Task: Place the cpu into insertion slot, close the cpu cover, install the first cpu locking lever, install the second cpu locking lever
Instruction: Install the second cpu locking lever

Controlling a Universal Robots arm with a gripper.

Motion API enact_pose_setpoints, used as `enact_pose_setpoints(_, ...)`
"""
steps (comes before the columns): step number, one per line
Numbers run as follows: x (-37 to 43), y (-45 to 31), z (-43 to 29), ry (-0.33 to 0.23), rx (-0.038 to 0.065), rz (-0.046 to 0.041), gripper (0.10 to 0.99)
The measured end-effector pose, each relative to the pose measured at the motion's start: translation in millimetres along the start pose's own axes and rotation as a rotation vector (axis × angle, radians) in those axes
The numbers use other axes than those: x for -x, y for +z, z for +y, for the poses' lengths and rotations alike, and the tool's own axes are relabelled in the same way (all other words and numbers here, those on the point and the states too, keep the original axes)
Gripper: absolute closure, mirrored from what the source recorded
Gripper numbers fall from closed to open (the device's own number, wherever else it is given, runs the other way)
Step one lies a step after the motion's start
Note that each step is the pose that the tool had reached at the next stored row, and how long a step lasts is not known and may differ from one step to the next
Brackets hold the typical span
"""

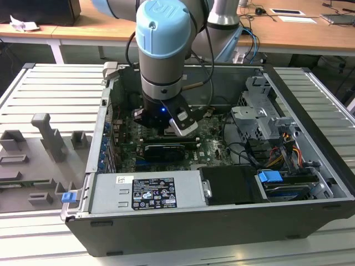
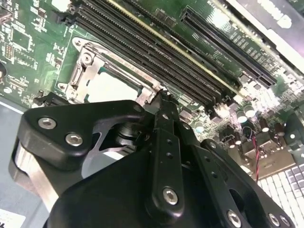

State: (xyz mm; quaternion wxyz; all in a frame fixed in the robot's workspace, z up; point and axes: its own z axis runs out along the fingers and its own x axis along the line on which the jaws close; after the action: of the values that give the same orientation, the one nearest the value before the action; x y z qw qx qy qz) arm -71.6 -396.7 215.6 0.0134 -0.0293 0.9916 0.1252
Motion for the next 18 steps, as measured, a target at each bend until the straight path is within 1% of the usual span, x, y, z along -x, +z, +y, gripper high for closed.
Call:
enact_pose_setpoints(2,-0.4,1.4,-5.3,0.000,0.013,-0.0009,0.980)
enact_pose_setpoints(3,-0.6,1.4,-6.8,0.000,0.018,-0.0013,0.980)
enact_pose_setpoints(4,-0.8,1.3,-9.9,0.001,0.029,-0.0020,0.980)
enact_pose_setpoints(5,-1.0,1.2,-11.6,0.001,0.035,-0.0023,0.980)
enact_pose_setpoints(6,-2.3,1.7,-18.0,0.001,0.061,-0.0043,0.980)
enact_pose_setpoints(7,-2.6,5.4,-18.9,0.001,0.064,-0.0045,0.980)
enact_pose_setpoints(8,-3.1,8.6,-19.9,0.001,0.070,-0.0047,0.980)
enact_pose_setpoints(9,-4.3,11.4,-20.3,0.002,0.086,-0.0060,0.980)
enact_pose_setpoints(11,-5.2,12.6,-20.3,0.002,0.092,-0.0063,0.980)
enact_pose_setpoints(12,-5.9,13.3,-20.3,0.002,0.097,-0.0064,0.980)
enact_pose_setpoints(14,-8.5,15.1,-19.5,0.002,0.113,-0.0076,0.980)
enact_pose_setpoints(16,-8.7,18.5,-17.8,0.002,0.119,-0.0080,0.980)
enact_pose_setpoints(18,-8.8,21.2,-16.3,0.002,0.122,-0.0079,0.980)
